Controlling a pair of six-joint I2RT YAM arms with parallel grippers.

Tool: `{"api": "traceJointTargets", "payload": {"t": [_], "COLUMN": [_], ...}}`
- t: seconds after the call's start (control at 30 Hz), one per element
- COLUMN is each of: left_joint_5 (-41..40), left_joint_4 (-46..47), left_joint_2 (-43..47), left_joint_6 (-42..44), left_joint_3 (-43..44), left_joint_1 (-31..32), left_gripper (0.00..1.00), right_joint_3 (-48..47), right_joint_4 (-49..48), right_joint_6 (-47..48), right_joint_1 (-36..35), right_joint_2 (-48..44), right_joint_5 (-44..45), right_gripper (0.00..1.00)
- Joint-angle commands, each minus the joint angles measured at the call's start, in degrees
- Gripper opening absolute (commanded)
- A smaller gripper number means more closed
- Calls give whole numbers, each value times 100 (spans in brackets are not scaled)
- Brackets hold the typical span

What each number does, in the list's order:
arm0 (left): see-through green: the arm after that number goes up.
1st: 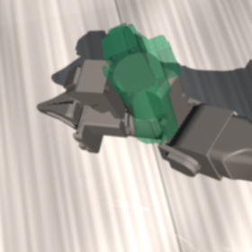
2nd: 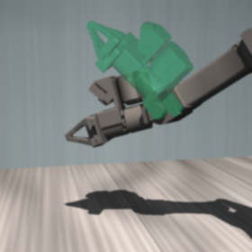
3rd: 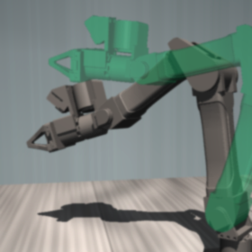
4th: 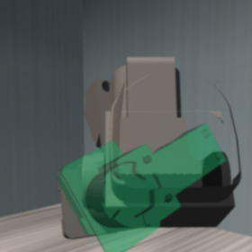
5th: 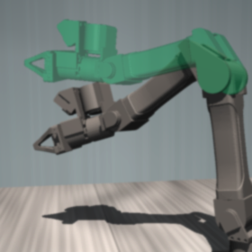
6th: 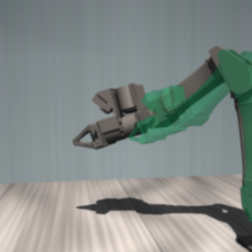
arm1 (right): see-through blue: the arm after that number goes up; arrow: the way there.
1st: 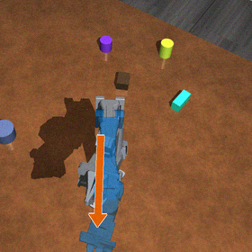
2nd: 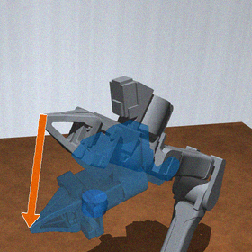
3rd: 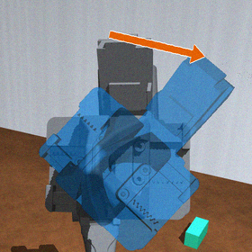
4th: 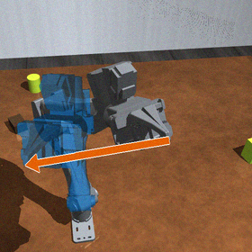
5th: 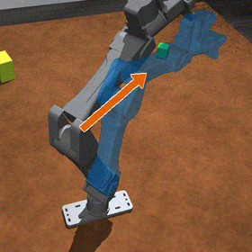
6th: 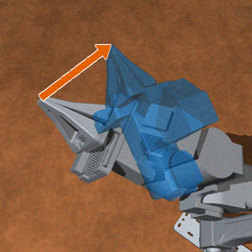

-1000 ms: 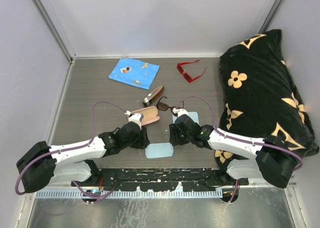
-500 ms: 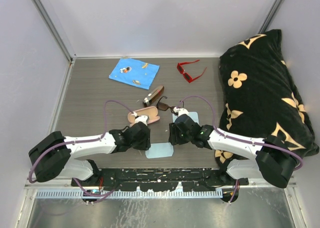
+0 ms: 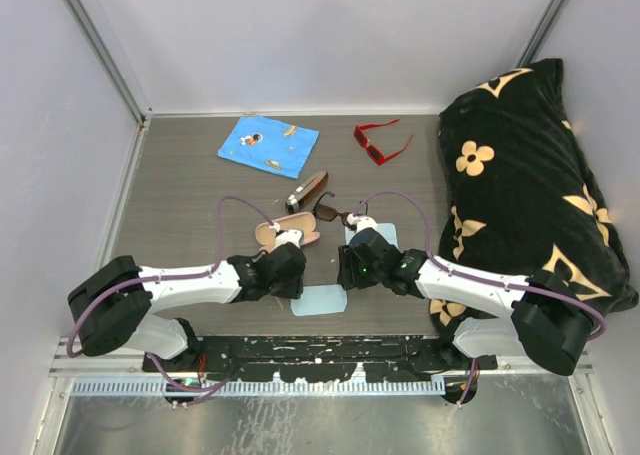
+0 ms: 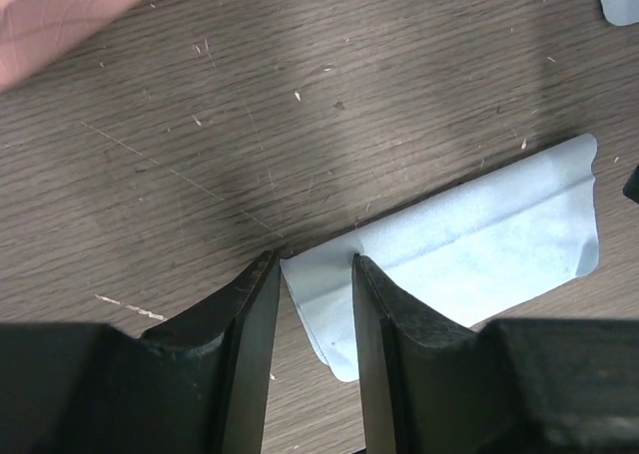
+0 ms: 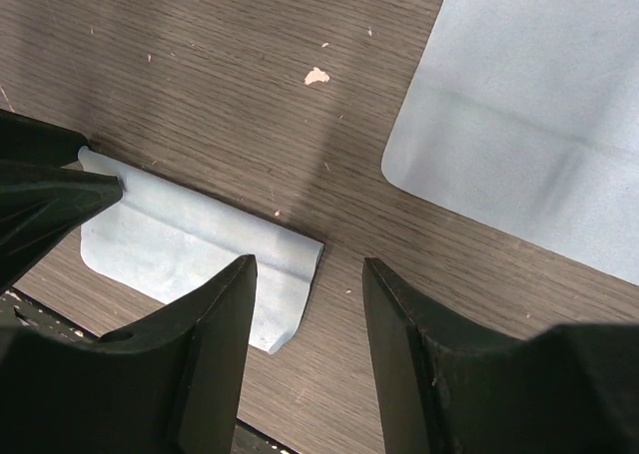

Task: Organize the sunglasses
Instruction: Pick up the glasses cleaning cloth from the center of the board.

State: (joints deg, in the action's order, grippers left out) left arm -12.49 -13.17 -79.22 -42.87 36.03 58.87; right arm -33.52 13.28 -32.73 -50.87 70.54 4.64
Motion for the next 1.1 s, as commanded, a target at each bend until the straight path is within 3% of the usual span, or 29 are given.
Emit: {"api": "traceJointTargets", "payload": {"t": [0.0,0.4,0.73,1.07], "left_joint_5": [-233,-158,-200,-220], "left_joint_4": [-120,-99,-74,-165], "left_joint_2": [-132,-185,113,179], "left_joint_6": [5,42,40,91], "left_joint_3": [154,83,-93,-71], "left_joint_1": [28,33,30,29], "left_gripper": [35,0,0,0], "right_joint_3": [-24,57,284,-93], "right_joint_4": [-203,-287,-621,-482], "right_joint_6": [-27,-226,-373,-233], "right_joint_1": [7,7,7,16], "right_joint_2": [-12,-156,-504,69], "right_joint_5": [89,573,1022,68], "right_gripper": [53,53,55,58]}}
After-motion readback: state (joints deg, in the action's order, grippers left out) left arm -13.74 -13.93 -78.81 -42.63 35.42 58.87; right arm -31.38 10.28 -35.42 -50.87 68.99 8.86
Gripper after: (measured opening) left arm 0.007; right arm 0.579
